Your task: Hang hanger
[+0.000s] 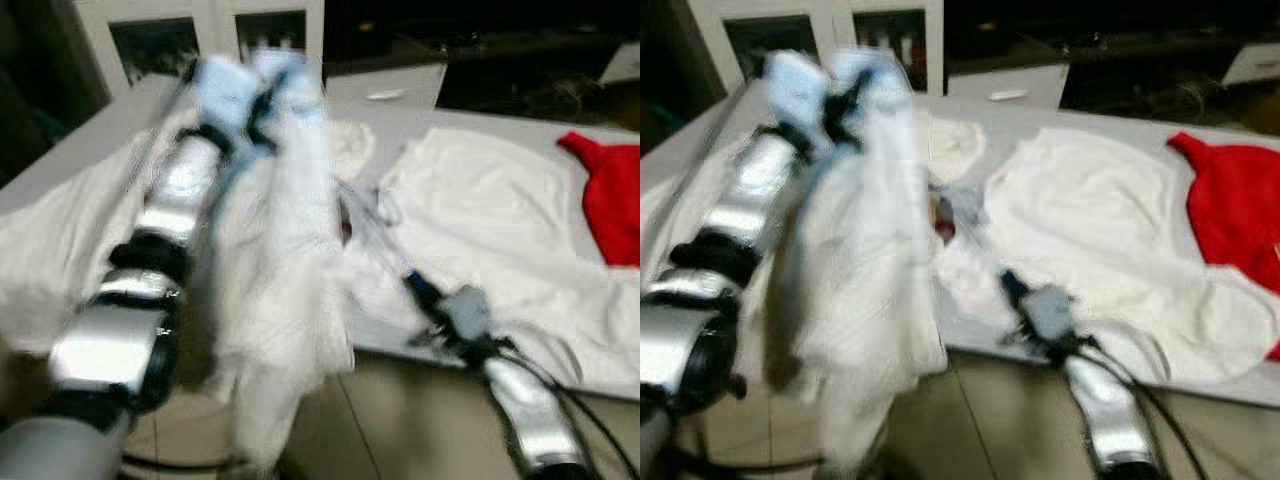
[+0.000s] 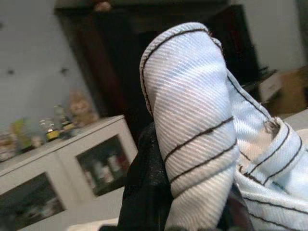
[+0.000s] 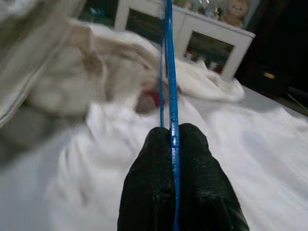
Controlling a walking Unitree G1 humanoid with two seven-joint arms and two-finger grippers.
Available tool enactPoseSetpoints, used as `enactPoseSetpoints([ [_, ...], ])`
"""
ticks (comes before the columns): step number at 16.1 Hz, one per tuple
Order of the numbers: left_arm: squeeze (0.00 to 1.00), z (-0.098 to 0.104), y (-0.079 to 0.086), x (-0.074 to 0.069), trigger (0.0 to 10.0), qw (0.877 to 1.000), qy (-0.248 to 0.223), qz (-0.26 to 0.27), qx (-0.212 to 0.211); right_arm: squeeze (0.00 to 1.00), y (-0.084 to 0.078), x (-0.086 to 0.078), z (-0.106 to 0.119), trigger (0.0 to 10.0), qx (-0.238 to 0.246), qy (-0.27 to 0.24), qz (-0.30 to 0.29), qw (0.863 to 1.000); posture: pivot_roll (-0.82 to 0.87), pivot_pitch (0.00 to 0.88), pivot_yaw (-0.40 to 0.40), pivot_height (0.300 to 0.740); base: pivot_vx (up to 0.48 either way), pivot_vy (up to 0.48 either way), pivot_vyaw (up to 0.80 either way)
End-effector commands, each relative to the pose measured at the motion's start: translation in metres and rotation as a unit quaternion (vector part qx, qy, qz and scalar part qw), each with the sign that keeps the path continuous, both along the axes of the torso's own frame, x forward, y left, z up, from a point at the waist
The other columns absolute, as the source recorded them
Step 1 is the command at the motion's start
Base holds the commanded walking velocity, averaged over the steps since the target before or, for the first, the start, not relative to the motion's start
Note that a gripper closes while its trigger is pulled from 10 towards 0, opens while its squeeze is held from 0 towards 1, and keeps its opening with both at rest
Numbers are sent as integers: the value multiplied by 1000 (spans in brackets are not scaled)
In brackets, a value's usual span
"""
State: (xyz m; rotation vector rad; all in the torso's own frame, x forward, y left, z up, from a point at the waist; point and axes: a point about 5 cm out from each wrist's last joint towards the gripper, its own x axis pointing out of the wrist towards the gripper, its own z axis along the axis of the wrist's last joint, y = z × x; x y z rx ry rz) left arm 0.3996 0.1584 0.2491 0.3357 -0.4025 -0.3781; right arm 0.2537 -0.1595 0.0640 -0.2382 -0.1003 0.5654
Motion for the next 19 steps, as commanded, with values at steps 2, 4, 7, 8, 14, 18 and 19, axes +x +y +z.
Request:
enactPoseSetpoints([
  [2,0,28,-13,0,10000,998,-54,-13,-22,0,-11,-3,-6,10000,-10,18,-14,1000,28,0,28,740,448,0,0],
  [4,0,31,-14,1,10000,997,-50,-26,-48,0,-11,-3,-6,10000,-10,17,-16,1000,26,0,31,740,0,0,0],
  [7,0,41,-10,3,10000,997,-59,-16,-56,0,-10,-2,-6,10000,-9,17,-17,1000,25,0,33,740,0,0,0],
  [8,0,45,-7,4,10000,996,-62,-9,-59,0,-9,-1,-6,10000,-8,16,-18,1000,27,0,37,740,0,0,0],
  [14,0,42,9,13,10000,994,-11,48,-101,0,-6,0,-6,10000,-4,15,-18,1000,25,0,48,740,0,0,0],
  [18,0,22,17,16,10000,990,26,98,-98,0,-6,-2,-6,10000,-3,14,-20,1000,10,0,51,740,0,0,0],
  [19,0,3,16,16,10000,988,57,111,-89,0,-9,-4,-5,10000,-4,13,-22,1000,0,0,46,740,0,0,0],
])
